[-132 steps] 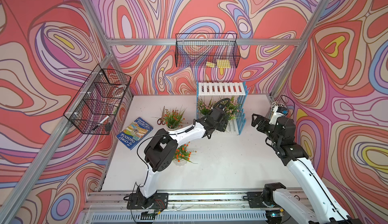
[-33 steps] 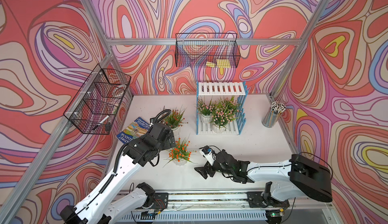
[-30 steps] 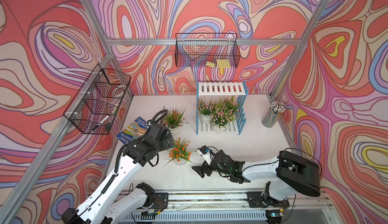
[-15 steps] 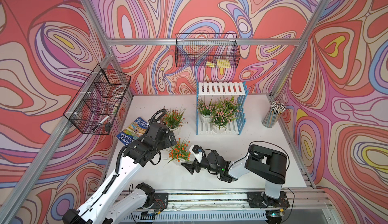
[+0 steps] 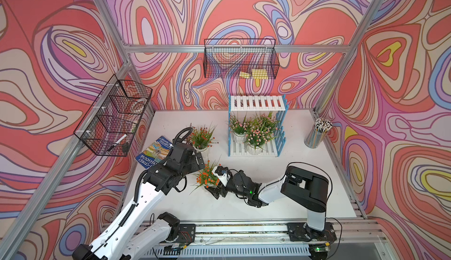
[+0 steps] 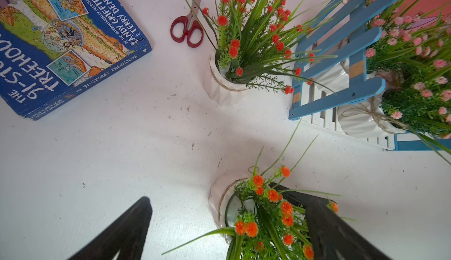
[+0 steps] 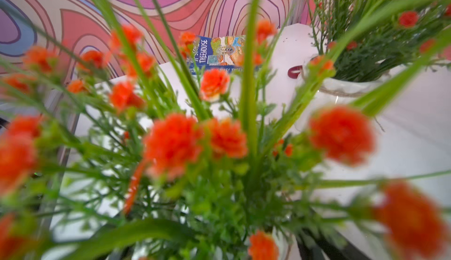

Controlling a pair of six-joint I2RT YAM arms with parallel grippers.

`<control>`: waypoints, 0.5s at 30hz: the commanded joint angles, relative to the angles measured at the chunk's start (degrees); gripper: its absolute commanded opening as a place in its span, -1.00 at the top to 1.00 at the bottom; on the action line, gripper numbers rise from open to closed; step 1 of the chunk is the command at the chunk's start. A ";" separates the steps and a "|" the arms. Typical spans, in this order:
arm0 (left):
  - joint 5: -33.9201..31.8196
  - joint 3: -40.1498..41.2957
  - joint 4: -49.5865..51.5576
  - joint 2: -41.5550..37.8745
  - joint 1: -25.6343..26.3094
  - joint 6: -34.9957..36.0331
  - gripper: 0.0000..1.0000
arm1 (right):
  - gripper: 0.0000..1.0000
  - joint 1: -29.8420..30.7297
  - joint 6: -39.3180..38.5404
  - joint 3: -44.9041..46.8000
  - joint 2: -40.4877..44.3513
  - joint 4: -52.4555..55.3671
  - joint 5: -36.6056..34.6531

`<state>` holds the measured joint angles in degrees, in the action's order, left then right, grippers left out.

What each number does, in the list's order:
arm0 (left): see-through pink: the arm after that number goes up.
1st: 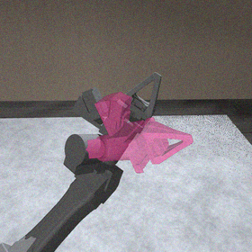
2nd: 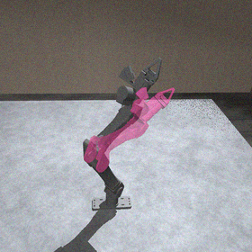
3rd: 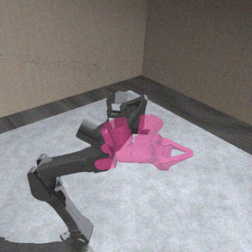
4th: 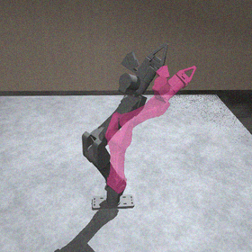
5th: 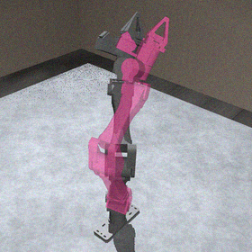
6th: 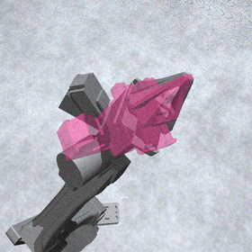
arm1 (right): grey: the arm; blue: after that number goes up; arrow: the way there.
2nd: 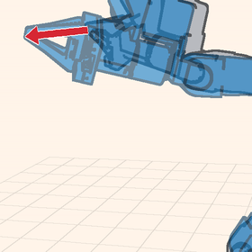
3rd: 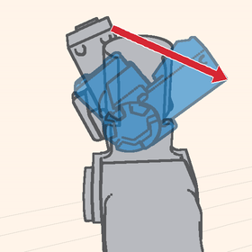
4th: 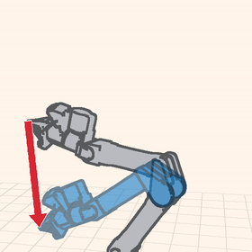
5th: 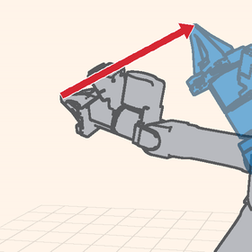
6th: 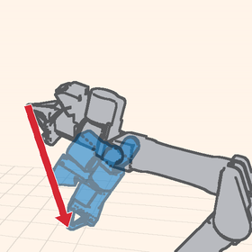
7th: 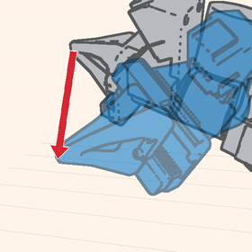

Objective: Place the baby's breath potted plants on the rack by color
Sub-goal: Pick up the baby's breath potted plant from the center of the board.

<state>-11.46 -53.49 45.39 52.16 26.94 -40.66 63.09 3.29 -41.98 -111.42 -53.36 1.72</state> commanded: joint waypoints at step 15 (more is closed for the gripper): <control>-0.55 1.11 -1.00 -2.72 -0.29 0.15 -1.00 | -0.97 0.45 -1.62 -8.26 -6.60 4.19 -0.55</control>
<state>-11.51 -53.08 45.15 50.17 26.94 -40.53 63.09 2.33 -48.38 -116.09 -50.98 1.45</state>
